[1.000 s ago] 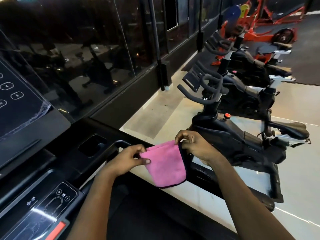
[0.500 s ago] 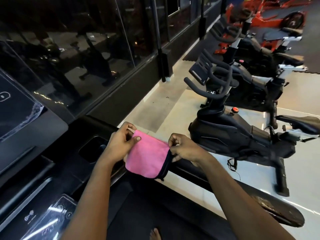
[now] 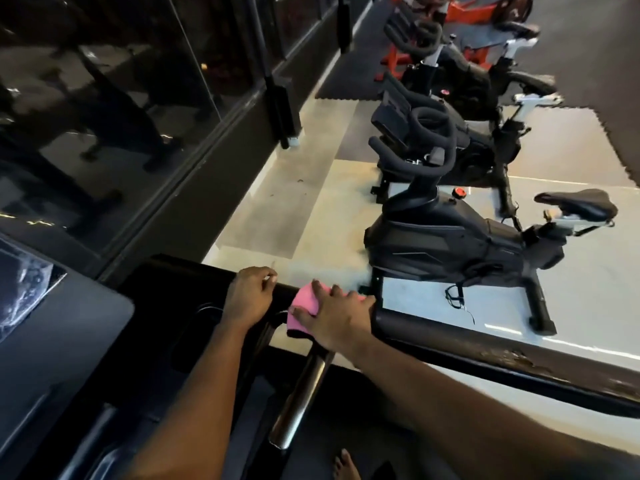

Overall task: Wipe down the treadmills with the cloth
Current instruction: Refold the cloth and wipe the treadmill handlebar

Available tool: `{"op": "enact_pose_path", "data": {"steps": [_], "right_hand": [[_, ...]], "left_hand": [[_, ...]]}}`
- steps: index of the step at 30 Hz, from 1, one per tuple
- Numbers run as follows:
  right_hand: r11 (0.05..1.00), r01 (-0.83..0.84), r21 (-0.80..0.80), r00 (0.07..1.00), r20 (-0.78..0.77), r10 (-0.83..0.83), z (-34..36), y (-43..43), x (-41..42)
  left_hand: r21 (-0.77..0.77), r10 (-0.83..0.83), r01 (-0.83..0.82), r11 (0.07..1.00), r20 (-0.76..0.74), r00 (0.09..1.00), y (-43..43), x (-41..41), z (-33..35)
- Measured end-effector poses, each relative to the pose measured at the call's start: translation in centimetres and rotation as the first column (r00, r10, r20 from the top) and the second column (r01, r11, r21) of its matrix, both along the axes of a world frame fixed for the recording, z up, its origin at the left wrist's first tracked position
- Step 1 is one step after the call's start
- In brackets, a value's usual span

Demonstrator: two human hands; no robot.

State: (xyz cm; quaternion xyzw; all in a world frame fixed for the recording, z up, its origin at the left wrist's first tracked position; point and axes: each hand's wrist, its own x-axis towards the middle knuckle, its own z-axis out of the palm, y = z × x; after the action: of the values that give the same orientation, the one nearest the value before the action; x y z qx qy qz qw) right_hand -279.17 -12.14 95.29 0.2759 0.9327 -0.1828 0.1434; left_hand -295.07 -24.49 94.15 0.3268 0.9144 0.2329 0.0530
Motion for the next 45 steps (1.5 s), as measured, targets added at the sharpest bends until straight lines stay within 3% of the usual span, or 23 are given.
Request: {"op": "enact_pose_path", "data": {"steps": [3,7,15,19,21,24,26,31,35,37,40,45], "right_hand": [[0.984,-0.006,-0.177,0.999,0.049,0.015,0.0,2.3,-3.0],[0.94,-0.007,-0.34,0.99,0.133,0.056,-0.7,4.8,-4.9],[0.985,0.033,-0.171,0.996,0.092,-0.017,-0.8,4.1,-0.2],[0.966,0.017,-0.257,0.988,0.154,0.024,-1.5,3.8,-5.4],[0.916,0.004,-0.401,0.975,0.205,0.085,-1.9,4.5,-8.1],[0.751,0.0,-0.66,0.976,0.164,0.145,-1.8,5.7,-9.3],[0.714,0.021,-0.699,0.969,0.192,0.159,-1.7,6.4,-8.3],[0.931,0.058,-0.361,0.983,0.184,0.01,-1.7,6.2,-3.6],[0.997,0.068,-0.027,0.996,0.068,-0.066,-1.1,1.2,-2.6],[0.999,0.021,0.032,1.0,-0.014,-0.02,-1.3,-1.1,-3.9],[1.0,0.0,-0.005,0.996,-0.091,0.0,-1.2,-1.1,-4.2],[0.998,0.047,0.043,0.993,-0.112,-0.042,-1.4,2.8,3.2]], "left_hand": [[-0.026,-0.076,0.075,0.997,-0.061,0.995,0.0,0.0,-0.9],[-0.097,-0.027,0.015,0.995,-0.122,0.992,-0.1,0.6,-1.3],[-0.1,0.025,-0.042,0.994,-0.161,0.987,0.3,0.7,-1.7],[-0.103,0.043,-0.061,0.993,-0.166,0.985,0.4,0.6,-1.8],[-0.114,0.035,-0.055,0.992,-0.176,0.984,0.3,0.6,-1.9],[-0.12,0.04,-0.062,0.991,-0.178,0.983,0.2,0.4,-1.9],[-0.126,0.05,-0.073,0.989,-0.181,0.982,0.3,0.6,-1.9],[-0.113,0.07,-0.09,0.989,-0.176,0.982,0.6,0.8,-1.7],[-0.12,0.077,-0.1,0.988,-0.181,0.98,0.5,0.7,-1.6],[-0.128,0.077,-0.099,0.987,-0.169,0.983,0.6,0.6,-1.4],[-0.131,0.07,-0.091,0.987,-0.16,0.985,0.6,0.9,-1.0],[-0.104,0.056,-0.075,0.992,-0.17,0.984,0.4,1.1,-1.1]]}}
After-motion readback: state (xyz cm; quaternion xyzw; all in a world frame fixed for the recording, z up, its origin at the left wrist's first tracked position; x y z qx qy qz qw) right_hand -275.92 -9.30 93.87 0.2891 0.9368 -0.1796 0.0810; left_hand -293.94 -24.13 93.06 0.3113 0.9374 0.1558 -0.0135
